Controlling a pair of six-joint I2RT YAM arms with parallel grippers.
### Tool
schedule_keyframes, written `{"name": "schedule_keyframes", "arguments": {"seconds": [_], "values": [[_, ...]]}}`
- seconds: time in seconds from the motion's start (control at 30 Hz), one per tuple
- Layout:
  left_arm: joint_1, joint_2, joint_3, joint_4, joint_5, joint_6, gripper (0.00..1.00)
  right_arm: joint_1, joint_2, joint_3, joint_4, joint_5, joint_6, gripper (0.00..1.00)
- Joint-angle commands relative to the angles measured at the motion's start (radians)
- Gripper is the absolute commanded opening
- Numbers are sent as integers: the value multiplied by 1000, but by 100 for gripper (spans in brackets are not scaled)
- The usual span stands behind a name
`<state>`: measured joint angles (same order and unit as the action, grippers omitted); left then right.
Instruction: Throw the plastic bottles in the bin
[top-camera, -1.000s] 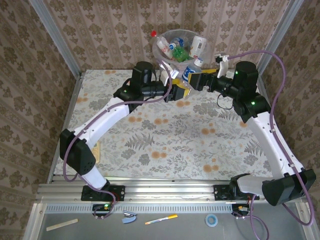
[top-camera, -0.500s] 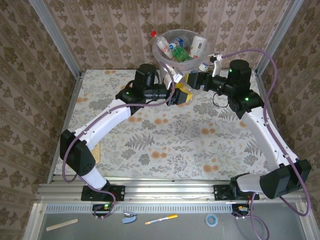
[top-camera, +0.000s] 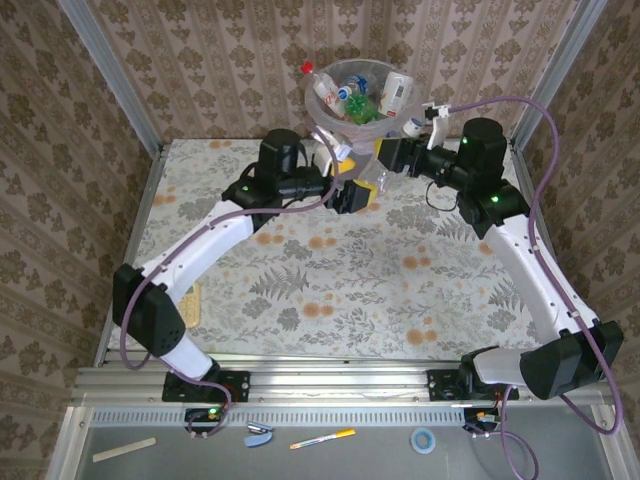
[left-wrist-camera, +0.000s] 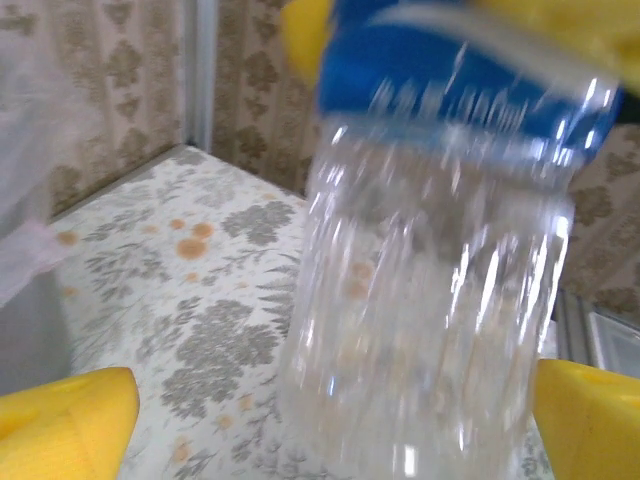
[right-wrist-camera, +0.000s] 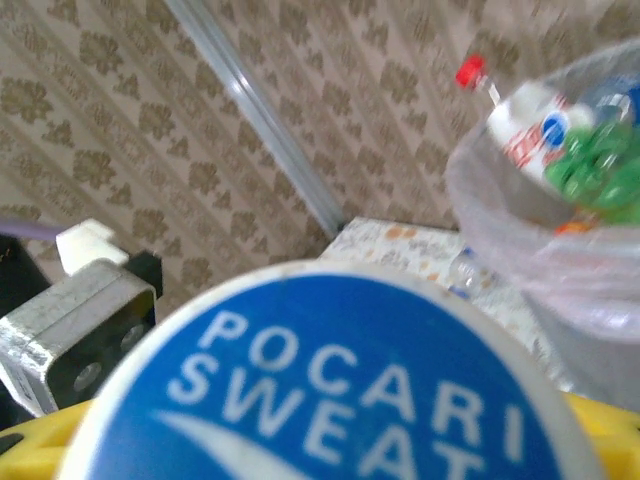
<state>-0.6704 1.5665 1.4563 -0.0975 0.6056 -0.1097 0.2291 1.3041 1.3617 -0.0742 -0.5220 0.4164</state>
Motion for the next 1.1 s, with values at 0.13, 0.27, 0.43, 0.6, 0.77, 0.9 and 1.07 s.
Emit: {"name": "schedule_keyframes", "arguments": {"seconds": [0.13,0.27,0.43,0.6,0.77,0.9,1.07], "values": [[83,-293,-155,1,-160,-45,100,2,-25,22,426,253,-147,38],[132,-439,-235,-62,-235,-48,100,9,14,16,681,347,-234,38],[192,-566,-324,-88,-299,-73,100,15,113,67,900,418,-301,36],[239,-603,-349,-110,-332,-85,100,40,184,125,977,463,-384,33],[266,-596,-338,-126,-328,-87,100,43,251,207,883,458,-377,33],[282,-583,-328,-136,-320,-87,100,42,353,363,615,451,-376,38],[296,-579,-320,-155,-325,-87,100,27,541,651,163,452,-371,73]]}}
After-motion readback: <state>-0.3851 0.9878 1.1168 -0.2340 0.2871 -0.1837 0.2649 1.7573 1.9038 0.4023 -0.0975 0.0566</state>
